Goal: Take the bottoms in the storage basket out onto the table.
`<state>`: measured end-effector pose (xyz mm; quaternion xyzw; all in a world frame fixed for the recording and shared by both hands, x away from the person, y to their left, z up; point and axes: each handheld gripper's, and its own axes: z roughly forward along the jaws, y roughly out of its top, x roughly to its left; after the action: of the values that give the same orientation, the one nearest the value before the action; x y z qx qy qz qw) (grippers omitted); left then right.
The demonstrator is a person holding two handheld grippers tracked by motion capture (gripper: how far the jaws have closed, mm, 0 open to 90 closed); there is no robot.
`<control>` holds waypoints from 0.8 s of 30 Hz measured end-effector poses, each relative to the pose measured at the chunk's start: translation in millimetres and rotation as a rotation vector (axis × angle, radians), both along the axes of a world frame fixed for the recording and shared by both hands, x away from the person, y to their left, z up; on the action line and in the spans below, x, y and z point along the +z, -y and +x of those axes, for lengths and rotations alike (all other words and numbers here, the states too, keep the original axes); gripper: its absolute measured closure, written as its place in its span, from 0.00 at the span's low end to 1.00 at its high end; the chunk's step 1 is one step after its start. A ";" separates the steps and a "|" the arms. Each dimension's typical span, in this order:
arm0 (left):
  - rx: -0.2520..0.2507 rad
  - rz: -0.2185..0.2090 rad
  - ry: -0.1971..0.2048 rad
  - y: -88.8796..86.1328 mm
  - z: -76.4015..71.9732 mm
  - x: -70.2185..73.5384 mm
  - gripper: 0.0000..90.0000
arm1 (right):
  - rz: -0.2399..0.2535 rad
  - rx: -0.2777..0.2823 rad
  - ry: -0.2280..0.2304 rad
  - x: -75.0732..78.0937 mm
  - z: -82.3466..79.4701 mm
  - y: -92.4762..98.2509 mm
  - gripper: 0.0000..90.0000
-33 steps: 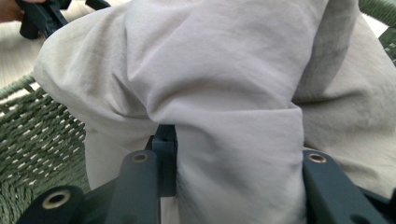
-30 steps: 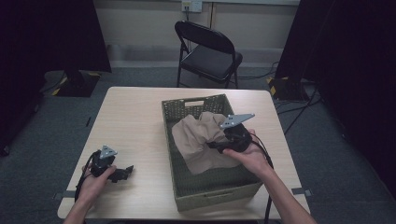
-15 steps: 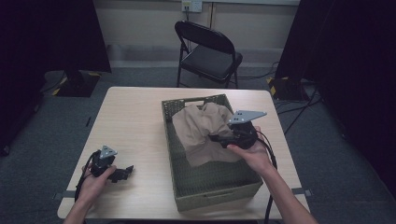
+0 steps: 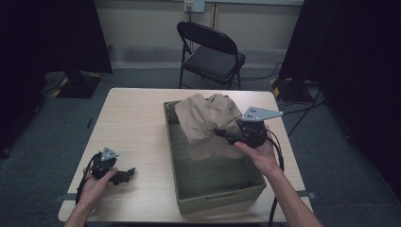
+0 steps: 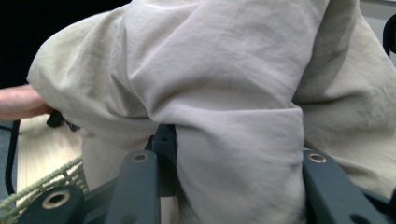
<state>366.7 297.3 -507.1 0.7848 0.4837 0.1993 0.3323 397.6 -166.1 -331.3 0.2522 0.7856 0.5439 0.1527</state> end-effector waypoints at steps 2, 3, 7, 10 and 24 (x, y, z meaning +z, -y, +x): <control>0.000 0.000 0.000 0.0 0.0 0.0 0.00 | 0.003 0.001 0.002 2.3 -0.5 0.0 0.64; 0.000 0.000 0.000 0.0 0.0 0.0 0.00 | 0.008 -0.001 0.009 3.8 -0.8 -0.1 0.64; 0.000 0.000 0.000 0.0 0.0 0.0 0.00 | 0.022 0.007 0.022 12.4 -2.1 -1.9 0.64; 0.000 0.000 0.000 0.0 0.0 0.0 0.00 | 0.028 0.010 0.030 16.4 -2.5 -2.9 0.64; 0.000 0.000 0.000 0.0 0.0 0.0 0.00 | 0.034 -0.017 0.055 43.4 5.3 -5.8 0.64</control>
<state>366.7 297.3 -507.1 0.7847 0.4838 0.1992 0.3324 403.0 -160.2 -288.0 0.2463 0.7696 0.5626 0.1748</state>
